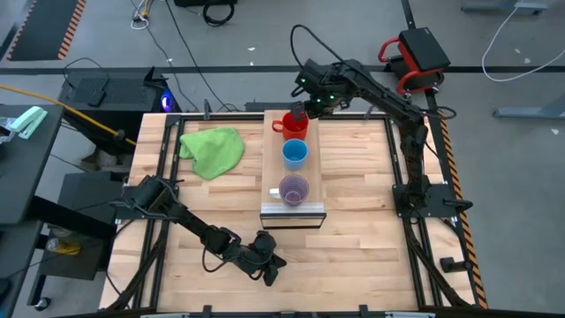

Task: Stack small to large cups/mugs on shelf
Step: Return to Home Position

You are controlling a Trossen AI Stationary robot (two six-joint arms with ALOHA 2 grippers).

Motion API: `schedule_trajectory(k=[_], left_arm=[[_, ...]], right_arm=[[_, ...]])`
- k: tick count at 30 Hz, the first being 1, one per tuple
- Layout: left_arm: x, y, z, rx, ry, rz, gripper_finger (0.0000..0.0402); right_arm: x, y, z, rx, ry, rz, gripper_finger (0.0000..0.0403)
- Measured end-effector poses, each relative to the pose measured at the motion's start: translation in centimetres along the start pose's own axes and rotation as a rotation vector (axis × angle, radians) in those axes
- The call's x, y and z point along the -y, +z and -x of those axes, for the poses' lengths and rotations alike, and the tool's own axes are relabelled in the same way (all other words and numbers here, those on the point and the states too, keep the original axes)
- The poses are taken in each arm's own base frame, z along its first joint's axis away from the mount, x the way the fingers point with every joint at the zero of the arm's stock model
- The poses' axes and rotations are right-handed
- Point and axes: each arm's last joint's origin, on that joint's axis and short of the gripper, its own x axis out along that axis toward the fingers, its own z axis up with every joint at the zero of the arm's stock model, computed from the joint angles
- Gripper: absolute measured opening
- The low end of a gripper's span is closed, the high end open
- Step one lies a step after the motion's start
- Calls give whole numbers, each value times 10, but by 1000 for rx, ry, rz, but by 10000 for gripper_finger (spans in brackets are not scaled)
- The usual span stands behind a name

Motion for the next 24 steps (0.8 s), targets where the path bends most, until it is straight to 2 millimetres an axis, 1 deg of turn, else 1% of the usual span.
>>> schedule_trajectory(k=[3, 6, 8, 11, 14, 18, 21, 24], left_arm=[[0, 0, 0, 0, 0, 0, 35], [0, 0, 0, 0, 0, -1, 36], [0, 0, 0, 0, 0, 0, 34], [0, 0, 0, 0, 0, 0, 30], [0, 0, 0, 1, 0, 0, 28], [-1, 2, 0, 26, 14, 2, 33], [-1, 3, 0, 52, 25, 23, 36], [-1, 3, 0, 67, 30, 77, 36]], right_arm=[[4, -3, 16, 33, 27, 1, 66], [12, -9, 38, 75, 64, 0, 66], [18, -14, 56, 108, 93, 6, 66], [31, -27, 88, 169, 145, 27, 66], [44, -46, 123, 237, 206, 67, 66], [60, -79, 164, 325, 274, 139, 66], [69, -108, 189, 376, 321, 202, 66], [77, -139, 207, 405, 386, 294, 66]])
